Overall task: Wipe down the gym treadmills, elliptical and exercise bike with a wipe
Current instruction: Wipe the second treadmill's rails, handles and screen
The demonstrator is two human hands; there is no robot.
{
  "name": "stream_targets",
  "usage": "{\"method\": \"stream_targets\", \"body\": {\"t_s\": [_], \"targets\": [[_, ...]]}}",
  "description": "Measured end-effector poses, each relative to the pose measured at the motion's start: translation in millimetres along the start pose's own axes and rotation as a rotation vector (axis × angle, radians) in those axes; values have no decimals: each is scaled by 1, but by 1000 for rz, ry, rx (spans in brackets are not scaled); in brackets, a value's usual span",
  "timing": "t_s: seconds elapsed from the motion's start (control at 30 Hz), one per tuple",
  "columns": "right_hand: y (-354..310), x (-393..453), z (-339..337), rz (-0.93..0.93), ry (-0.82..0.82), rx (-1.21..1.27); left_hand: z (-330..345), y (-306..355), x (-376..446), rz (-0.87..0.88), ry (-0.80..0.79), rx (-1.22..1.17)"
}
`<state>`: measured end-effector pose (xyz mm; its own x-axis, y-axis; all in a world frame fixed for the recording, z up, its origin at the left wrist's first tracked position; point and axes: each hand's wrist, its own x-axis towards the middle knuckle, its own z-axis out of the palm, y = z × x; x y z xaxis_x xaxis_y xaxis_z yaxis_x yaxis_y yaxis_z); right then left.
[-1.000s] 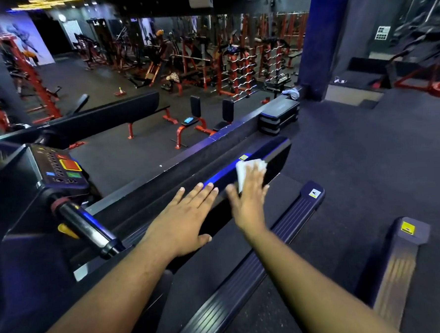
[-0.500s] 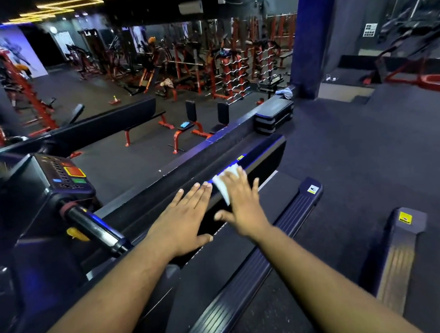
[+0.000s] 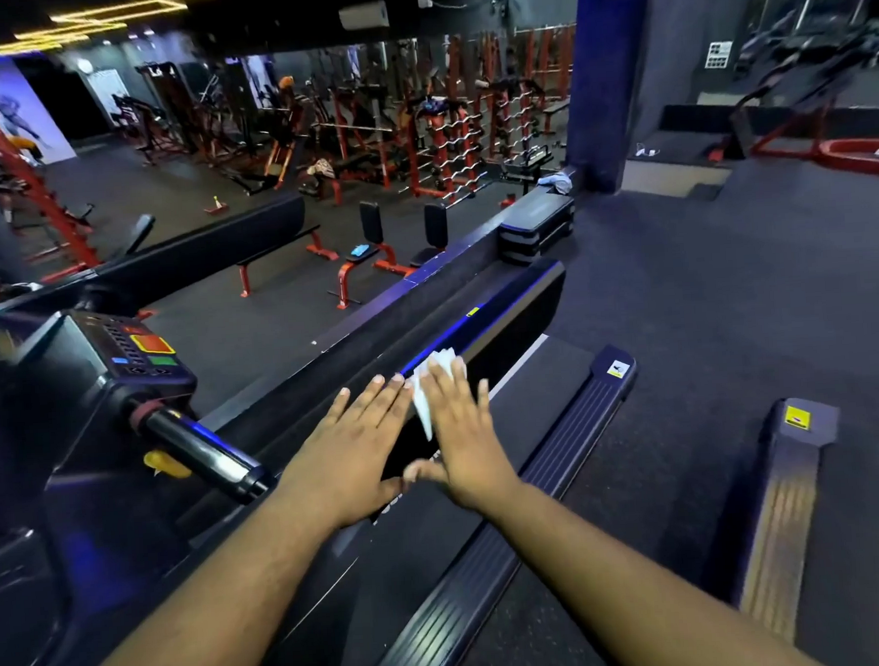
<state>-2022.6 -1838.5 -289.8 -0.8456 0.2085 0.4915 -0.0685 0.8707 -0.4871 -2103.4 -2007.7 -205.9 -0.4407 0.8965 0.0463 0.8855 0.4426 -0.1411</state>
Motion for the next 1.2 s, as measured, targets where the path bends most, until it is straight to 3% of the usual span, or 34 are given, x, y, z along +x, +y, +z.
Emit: {"method": "stream_targets", "body": {"t_s": [0.13, 0.33, 0.5, 0.57, 0.67, 0.77, 0.83, 0.93, 1.03, 1.2], "targets": [[14, -17, 22, 8, 35, 3, -1, -1, -13, -15, -17, 43], [16, 17, 18, 637, 211, 540, -1, 0, -21, -31, -15, 73], [-59, -16, 53, 535, 189, 735, -1, 0, -25, -28, 0, 82], [-68, -20, 56, 583, 179, 738, 0, 0, -26, -27, 24, 91], [-53, 4, 38, 644, 226, 629, 1, 0, -31, -31, 28, 81], [-41, 14, 23, 570, 217, 456, 2, -1, -43, -56, 77, 83], [-54, -1, 27, 417, 146, 344, 2, -5, -56, -87, 78, 66], [-86, -38, 40, 22, -11, 105, 2, -10, -77, -116, 114, 35], [-85, -38, 33, -182, -47, -168, 0, -15, -103, -173, 86, 41], [-83, 6, -1, 40, -135, -281, -7, -17, -144, -276, 26, 93]]}}
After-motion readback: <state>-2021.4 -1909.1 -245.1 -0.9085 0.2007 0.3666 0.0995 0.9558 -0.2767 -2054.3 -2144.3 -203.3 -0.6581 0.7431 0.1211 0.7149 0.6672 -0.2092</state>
